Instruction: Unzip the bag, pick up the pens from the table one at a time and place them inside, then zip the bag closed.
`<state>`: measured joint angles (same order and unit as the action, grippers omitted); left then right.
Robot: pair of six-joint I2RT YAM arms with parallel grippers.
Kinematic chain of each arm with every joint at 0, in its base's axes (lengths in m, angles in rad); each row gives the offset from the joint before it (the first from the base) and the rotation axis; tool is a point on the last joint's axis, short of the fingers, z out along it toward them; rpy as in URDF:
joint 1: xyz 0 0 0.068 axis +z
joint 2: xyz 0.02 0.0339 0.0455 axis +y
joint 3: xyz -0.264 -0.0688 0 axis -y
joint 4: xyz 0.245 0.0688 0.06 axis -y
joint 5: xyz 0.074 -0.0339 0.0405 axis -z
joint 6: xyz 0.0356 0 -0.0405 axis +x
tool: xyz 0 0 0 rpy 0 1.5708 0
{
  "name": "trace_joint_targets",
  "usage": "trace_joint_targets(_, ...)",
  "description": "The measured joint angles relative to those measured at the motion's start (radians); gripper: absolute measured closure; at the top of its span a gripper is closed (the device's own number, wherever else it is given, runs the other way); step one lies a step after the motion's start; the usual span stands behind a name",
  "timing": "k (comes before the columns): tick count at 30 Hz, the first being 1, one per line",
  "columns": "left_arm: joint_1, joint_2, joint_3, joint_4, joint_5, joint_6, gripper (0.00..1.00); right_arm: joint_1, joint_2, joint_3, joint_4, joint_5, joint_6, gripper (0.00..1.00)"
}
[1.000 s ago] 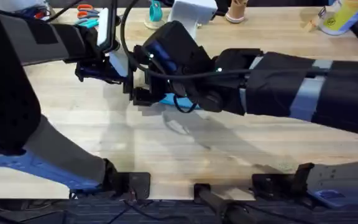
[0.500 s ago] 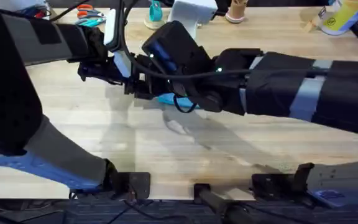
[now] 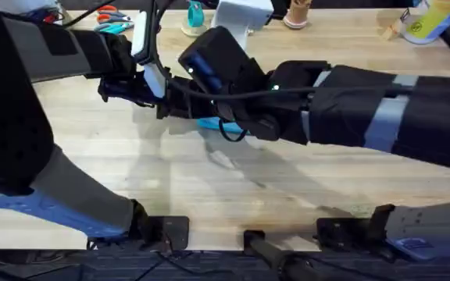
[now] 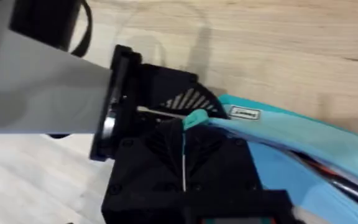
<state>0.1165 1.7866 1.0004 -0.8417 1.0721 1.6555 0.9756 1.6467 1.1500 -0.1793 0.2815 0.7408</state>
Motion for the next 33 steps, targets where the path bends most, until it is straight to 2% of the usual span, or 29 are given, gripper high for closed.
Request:
trace_joint_targets(27, -0.002, 0.0, 0.0, 0.003, 0.001, 0.0, 0.959, 0.011, -0.001, 0.0, -0.118, 0.187, -0.01, 0.971)
trace_joint_targets(33, -0.005, 0.0, 0.0, 0.004, 0.003, 0.0, 0.959, 0.005, -0.031, 0.0, -0.155, 0.204, -0.009, 0.971)
